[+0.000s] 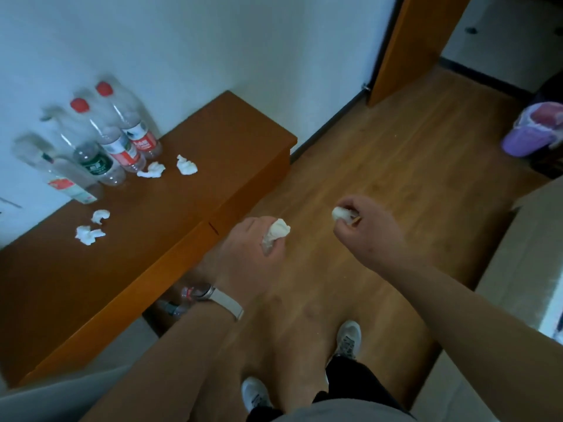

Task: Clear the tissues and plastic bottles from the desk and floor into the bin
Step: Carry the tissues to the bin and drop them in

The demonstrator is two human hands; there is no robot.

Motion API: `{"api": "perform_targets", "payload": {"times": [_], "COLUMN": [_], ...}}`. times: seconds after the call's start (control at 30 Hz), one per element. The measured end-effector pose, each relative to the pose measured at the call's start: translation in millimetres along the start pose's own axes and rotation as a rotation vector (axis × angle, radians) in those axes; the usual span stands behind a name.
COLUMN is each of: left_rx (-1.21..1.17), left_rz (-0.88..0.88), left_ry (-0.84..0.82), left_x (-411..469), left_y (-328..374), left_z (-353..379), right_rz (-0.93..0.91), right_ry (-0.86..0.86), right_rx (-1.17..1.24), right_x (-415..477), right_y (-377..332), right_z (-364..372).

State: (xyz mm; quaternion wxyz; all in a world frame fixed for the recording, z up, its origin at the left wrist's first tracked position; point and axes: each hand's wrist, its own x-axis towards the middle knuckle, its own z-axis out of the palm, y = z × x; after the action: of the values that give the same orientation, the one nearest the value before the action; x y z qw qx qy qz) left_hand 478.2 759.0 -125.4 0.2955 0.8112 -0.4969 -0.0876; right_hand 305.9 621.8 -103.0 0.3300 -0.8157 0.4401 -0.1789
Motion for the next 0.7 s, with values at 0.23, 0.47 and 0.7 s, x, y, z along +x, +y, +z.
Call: {"api": "perform_targets", "payload": {"times": [0.23, 0.47, 0.7], "left_rx": [0.044, 0.021, 0.005], "left_rz": [0.128, 0.165, 0.283], "left_ry": [0.007, -0.019, -0.036], "left_x": [87.6, 145.4, 215.8], "left_y": [116.6, 203.1, 266.4], "left_z": [42.5, 95.5, 142.5], "right_rz": [0.037, 0.104, 0.169], "right_ry": [0.073, 0.176, 0.329], "right_rx": [0.016, 0.050, 0.036], "right_x": [47.8, 74.2, 104.1], "right_y": [77.7, 142.8, 191.5], "right_z": [-109.6, -192.3, -251.5]}}
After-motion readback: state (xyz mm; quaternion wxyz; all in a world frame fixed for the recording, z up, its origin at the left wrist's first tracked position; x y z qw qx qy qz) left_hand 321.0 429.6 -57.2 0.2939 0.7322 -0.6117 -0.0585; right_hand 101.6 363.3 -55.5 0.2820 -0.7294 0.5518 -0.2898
